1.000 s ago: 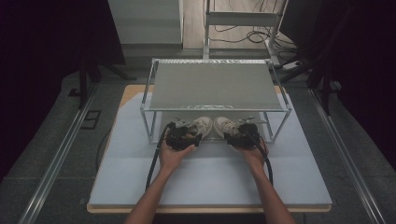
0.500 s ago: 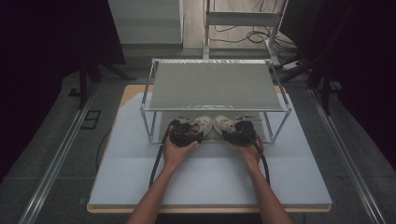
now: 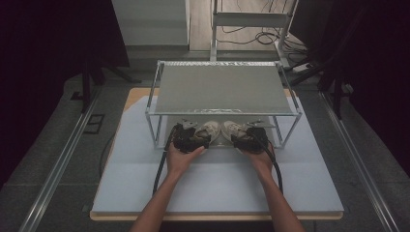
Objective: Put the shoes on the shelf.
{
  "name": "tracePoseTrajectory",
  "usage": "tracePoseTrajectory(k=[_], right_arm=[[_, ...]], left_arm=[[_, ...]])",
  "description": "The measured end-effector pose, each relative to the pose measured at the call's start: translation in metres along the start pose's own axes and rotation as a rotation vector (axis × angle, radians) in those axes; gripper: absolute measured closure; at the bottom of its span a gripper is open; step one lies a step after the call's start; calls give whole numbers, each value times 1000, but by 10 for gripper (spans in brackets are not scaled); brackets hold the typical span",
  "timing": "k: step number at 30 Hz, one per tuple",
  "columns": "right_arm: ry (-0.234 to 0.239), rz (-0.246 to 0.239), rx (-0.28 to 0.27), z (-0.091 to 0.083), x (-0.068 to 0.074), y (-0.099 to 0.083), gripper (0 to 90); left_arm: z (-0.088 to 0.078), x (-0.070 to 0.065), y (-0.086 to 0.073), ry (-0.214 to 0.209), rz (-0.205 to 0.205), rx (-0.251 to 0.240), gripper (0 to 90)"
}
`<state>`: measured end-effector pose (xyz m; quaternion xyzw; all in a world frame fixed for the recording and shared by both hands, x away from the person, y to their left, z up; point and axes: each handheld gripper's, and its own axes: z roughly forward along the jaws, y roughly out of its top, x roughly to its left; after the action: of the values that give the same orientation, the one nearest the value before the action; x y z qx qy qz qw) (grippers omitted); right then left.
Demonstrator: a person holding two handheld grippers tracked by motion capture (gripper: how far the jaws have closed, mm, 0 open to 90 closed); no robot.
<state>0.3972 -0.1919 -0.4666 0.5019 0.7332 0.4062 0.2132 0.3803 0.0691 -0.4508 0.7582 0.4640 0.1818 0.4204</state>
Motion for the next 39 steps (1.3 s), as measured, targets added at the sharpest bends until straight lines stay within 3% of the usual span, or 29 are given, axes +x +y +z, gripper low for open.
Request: tracePoseTrajectory(k=[1, 3, 5, 7, 9, 13, 19, 24, 31, 39], right_arm=[[1, -2, -9, -3, 0, 0, 227], [11, 0, -27, -14, -1, -3, 231], [18, -4, -37, -19, -1, -5, 245], [34, -18, -67, -35, -3, -11, 297], [50, -19, -87, -46, -5, -15, 349], [69, -25, -113, -63, -13, -21, 489], [60, -9, -101, -74, -30, -31, 758], [55, -10, -57, -69, -39, -39, 866], [51, -16, -25, -60, -40, -45, 893], [67, -30, -4, -51, -32, -49, 894]], left_arm=[[-7, 0, -1, -2, -2, -13, 212], [-17, -3, -4, -2, -55, -28, 220], [-22, -3, -6, 0, -52, -35, 252], [-36, -1, -15, -5, -42, -44, 319], [-40, 1, -18, 0, -39, -52, 423], [-58, 11, -34, 11, -40, -67, 606], [-61, 27, -49, 20, -52, -25, 794], [-54, 32, -55, 10, -68, 1, 839], [-44, 27, -55, -6, -68, 21, 842], [-32, 16, -54, -40, -47, 43, 840]])
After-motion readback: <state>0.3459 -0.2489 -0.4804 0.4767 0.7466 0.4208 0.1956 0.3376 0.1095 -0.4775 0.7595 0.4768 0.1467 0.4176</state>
